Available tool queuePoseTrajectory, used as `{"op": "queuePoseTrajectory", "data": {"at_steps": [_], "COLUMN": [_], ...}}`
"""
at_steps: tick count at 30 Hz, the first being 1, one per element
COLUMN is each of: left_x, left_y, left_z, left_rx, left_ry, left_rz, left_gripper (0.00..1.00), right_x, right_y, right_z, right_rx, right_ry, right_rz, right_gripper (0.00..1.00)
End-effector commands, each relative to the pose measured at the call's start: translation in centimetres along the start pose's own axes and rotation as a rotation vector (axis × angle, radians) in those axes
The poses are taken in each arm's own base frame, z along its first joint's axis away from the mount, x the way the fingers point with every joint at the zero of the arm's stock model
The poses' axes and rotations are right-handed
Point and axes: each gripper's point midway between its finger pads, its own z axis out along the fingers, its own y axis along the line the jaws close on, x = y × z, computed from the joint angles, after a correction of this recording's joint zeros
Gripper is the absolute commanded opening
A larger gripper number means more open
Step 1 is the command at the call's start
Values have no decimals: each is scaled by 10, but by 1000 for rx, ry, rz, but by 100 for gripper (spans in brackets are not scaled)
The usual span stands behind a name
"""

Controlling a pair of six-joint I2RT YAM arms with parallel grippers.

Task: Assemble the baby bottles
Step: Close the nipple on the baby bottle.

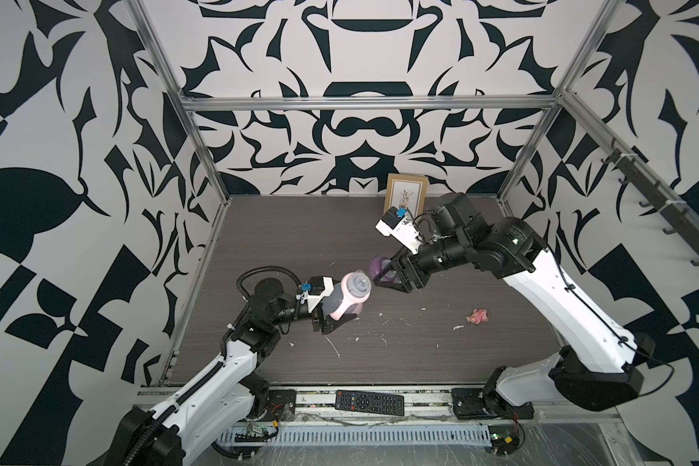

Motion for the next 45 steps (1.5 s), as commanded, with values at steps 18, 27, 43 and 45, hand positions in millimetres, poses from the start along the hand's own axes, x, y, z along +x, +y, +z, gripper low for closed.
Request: {"op": "queuePoseTrajectory", "data": {"at_steps": [18, 27, 43, 45], "left_x": [-15, -13, -16, -16], "left_y": [-9, -9, -11, -11], "left_z": [1, 2, 2, 2], "left_rx": [70, 80, 96, 99], "left_ry": [11, 23, 35, 37], "left_rz": [29, 25, 25, 25], "left_gripper": [0, 0, 0, 0], "right_x": [4, 0, 14, 15], "right_y": [11, 2, 8, 5], "right_z": [20, 18, 38, 40], "right_rx": [25, 83, -14, -6], "right_ry": [113, 109, 180, 189], "right_rz": [-136, -148, -145, -142], "right_gripper": [0, 0, 0, 0]}}
